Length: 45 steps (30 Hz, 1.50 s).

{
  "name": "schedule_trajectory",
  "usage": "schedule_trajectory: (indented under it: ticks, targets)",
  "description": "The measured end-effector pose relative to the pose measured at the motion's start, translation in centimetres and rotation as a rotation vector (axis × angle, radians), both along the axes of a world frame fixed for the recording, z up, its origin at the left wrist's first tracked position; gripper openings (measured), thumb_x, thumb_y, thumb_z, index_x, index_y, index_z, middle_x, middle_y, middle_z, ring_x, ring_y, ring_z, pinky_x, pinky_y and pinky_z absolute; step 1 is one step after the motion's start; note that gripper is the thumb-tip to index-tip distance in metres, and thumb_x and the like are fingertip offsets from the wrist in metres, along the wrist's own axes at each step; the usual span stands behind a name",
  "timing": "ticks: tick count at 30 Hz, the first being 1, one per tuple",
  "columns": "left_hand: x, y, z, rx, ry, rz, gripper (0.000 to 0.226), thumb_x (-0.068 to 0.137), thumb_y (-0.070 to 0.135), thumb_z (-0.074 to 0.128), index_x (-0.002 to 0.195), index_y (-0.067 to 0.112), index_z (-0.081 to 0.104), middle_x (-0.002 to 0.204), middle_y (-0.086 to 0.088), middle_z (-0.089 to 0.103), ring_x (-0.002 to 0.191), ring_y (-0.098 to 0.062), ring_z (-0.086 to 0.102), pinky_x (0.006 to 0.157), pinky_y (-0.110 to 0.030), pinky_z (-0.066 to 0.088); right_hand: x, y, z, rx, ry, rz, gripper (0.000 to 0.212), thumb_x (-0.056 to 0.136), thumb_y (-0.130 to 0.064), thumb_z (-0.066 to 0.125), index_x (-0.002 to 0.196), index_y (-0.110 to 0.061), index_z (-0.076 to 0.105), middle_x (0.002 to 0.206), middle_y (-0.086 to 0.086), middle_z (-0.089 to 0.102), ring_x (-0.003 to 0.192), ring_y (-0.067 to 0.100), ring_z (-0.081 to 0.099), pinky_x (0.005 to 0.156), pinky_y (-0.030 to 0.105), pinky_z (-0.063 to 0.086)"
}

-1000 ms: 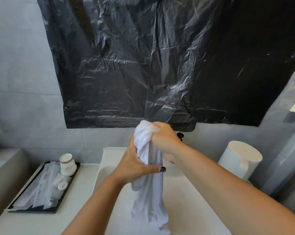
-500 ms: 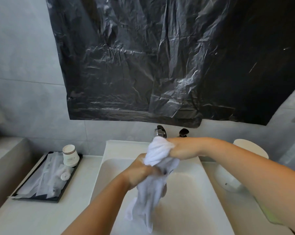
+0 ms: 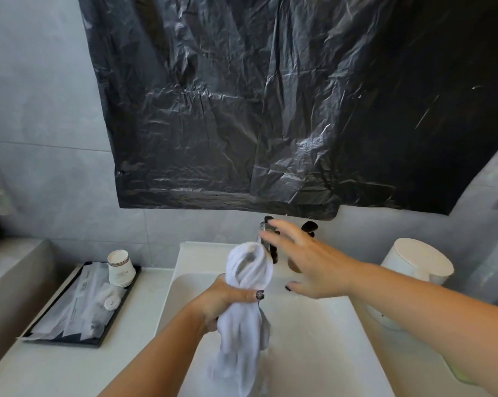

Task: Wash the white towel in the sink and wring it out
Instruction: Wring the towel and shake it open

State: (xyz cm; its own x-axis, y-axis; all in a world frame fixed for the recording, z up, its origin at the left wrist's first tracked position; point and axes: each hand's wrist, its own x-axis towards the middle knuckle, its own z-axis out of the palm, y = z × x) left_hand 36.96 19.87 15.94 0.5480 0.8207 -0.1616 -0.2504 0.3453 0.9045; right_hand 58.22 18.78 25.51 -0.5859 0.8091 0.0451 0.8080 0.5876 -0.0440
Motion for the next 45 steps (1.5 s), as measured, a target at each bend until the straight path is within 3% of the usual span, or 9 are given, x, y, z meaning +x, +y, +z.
schedule_trajectory:
  ticks: [6,9,13,16,22,32,36,41,45]
  targets:
    - [1.6,-0.7,1.5,-0.011,0.099,-0.318,0.038,0.060,0.000,0.075,0.098,0.002,0.068,0.081,-0.016,0.062,0.076,-0.028,0.063,0.074,-0.036,0.051,-2.2,1.3,-5.0,0.576,-0.178,0.473,0.070,0.090,-0.014,0.061,0.150,-0.020,0.026,0.156,0.014,0.022,0.142,0.040,0.029,0.107,0.054,0.037]
    - [1.7,-1.1,2.5,0.017,0.277,-0.357,0.013,0.060,0.000,0.071,0.064,0.012,0.074,0.069,-0.008,0.066,0.065,-0.019,0.066,0.064,-0.026,0.052,-2.7,1.8,-5.2,0.625,-0.217,0.487,0.051,0.086,-0.017,0.064,0.134,-0.019,0.048,0.135,0.008,0.052,0.102,0.032,0.056,0.065,0.037,0.052]
    - [2.2,-1.4,2.8,0.165,0.513,-0.274,0.021,0.065,0.005,0.076,0.083,0.012,0.068,0.079,-0.003,0.067,0.073,-0.013,0.065,0.067,-0.024,0.050,-2.5,2.3,-6.1,0.587,-0.329,0.443,0.041,0.066,-0.007,0.072,0.104,-0.020,0.061,0.088,-0.001,0.058,0.066,0.019,0.048,0.037,0.022,0.029]
    - [3.2,-1.2,1.9,0.297,0.712,-0.105,0.021,0.073,0.009,0.078,0.085,0.020,0.064,0.082,0.004,0.066,0.076,-0.007,0.062,0.067,-0.022,0.050,-3.5,2.0,-5.7,0.442,-0.383,0.237,0.049,0.049,-0.018,0.087,0.089,-0.022,0.059,0.079,-0.002,0.058,0.063,0.021,0.055,0.040,0.023,0.028]
    - [4.5,-0.5,-1.4,0.607,1.250,-0.053,0.021,0.074,0.028,0.070,0.090,0.021,0.059,0.095,-0.002,0.066,0.088,-0.019,0.062,0.068,-0.023,0.047,-5.9,0.9,-6.4,0.062,-0.637,-0.175,0.028,0.086,-0.012,0.061,0.114,-0.016,0.059,0.117,0.005,0.062,0.111,0.028,0.056,0.074,0.033,0.042]
    - [4.7,0.1,-3.9,1.205,1.596,-0.111,0.035,0.086,0.029,0.059,0.116,0.014,0.049,0.109,-0.008,0.067,0.095,-0.033,0.067,0.073,-0.033,0.036,-4.9,0.4,-7.2,-0.746,-0.152,-0.546,0.017,0.075,-0.015,0.067,0.063,-0.011,0.056,0.036,-0.003,0.054,0.036,0.017,0.053,0.046,0.022,0.046]
    - [4.3,1.0,-3.5,1.490,1.606,-0.157,0.030,0.087,0.027,0.055,0.113,0.013,0.049,0.103,-0.008,0.067,0.089,-0.032,0.067,0.072,-0.034,0.033,-4.3,0.2,-8.0,-0.869,0.170,-0.598,0.017,0.074,-0.016,0.074,0.075,-0.021,0.058,0.072,-0.001,0.063,0.039,0.004,0.057,0.052,0.023,0.052]
    - [3.5,1.8,-1.9,1.891,1.569,-0.352,0.022,0.060,0.024,0.066,0.079,0.017,0.060,0.060,0.000,0.060,0.047,-0.023,0.059,0.052,-0.023,0.036,-3.9,-2.1,-9.1,-1.038,0.556,-0.768,0.013,0.067,-0.007,0.061,0.057,-0.013,0.056,0.057,0.006,0.052,0.039,0.018,0.044,0.041,0.018,0.031]
    - [3.9,2.7,-0.8,2.061,1.417,-0.285,0.025,0.056,0.023,0.071,0.077,0.015,0.060,0.057,0.000,0.056,0.044,-0.022,0.054,0.049,-0.022,0.032,-3.6,-3.2,-9.7,-1.143,0.893,-0.765,0.010,0.062,-0.007,0.052,0.062,-0.012,0.044,0.068,0.009,0.040,0.045,0.017,0.030,0.041,0.021,0.020]
